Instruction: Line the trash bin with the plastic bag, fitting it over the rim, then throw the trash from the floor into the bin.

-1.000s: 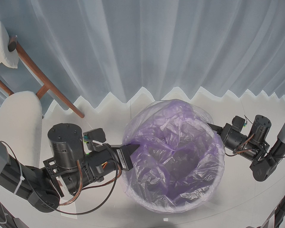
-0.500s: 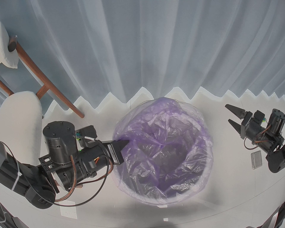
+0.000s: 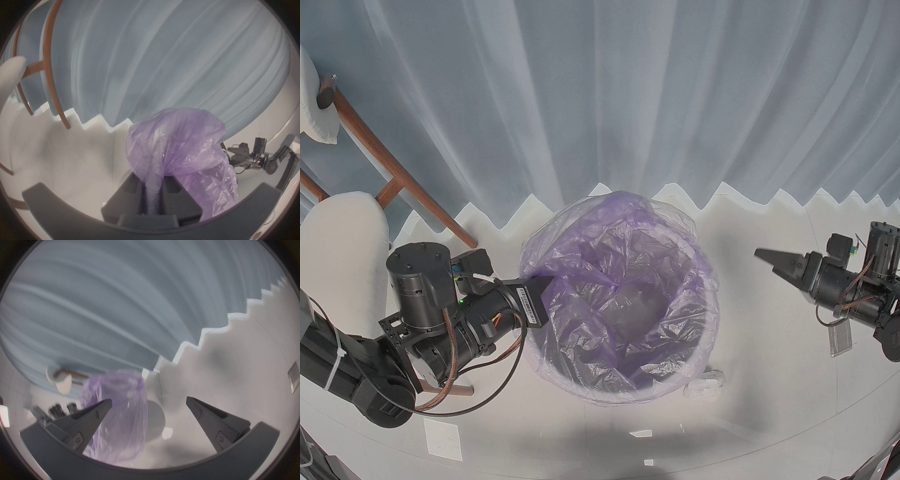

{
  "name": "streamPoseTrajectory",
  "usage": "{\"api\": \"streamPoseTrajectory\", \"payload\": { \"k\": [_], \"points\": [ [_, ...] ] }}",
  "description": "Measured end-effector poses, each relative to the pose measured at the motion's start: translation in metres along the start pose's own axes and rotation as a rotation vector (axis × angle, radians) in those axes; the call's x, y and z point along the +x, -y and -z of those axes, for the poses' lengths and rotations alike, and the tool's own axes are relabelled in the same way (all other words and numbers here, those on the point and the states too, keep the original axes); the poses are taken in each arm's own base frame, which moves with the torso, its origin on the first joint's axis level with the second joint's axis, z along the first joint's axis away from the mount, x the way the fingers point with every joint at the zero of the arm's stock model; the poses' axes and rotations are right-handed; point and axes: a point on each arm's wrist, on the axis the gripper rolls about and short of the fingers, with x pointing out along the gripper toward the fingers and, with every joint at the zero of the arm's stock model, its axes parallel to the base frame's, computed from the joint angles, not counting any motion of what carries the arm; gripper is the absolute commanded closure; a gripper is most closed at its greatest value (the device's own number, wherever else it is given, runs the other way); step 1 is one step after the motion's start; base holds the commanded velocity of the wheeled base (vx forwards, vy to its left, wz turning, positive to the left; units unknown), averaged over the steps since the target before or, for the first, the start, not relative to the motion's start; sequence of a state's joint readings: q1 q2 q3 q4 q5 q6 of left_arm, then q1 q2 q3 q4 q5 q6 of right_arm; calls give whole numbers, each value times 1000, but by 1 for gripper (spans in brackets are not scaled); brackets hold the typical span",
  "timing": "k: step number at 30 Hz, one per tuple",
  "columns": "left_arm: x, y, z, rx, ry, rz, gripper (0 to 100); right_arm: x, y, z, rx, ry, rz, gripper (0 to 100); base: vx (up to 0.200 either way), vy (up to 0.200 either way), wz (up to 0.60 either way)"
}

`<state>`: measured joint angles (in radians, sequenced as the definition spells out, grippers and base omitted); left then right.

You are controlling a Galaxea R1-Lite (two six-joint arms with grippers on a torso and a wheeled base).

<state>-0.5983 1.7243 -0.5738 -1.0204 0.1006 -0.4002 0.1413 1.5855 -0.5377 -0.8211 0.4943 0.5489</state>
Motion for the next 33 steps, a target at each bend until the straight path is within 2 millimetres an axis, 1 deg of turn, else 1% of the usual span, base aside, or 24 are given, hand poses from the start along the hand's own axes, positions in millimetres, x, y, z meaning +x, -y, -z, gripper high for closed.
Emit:
{"api": "streamPoseTrajectory", "payload": {
  "k": [4,6,11,14,17,21,33],
  "points": [
    [2,0,-1,79,15,-27,100,8,-16,17,-126,-153,37,0,0,0,0],
    [2,0,-1,116,19,-40,100,15,-31,22,-191,-204,55,0,0,0,0],
    [4,-1,-1,174,24,-65,100,34,-69,21,-328,-210,34,0,0,0,0],
    [5,-1,0,189,22,-74,100,43,-83,24,-365,-217,17,0,0,0,0],
    [5,-1,0,191,22,-75,100,49,-88,29,-377,-227,19,0,0,0,0],
    [7,-1,-2,189,29,-74,100,56,-86,35,-381,-239,57,0,0,0,0],
    [10,5,-3,186,40,-59,100,71,-88,51,-391,-285,76,0,0,0,0]
  ]
}}
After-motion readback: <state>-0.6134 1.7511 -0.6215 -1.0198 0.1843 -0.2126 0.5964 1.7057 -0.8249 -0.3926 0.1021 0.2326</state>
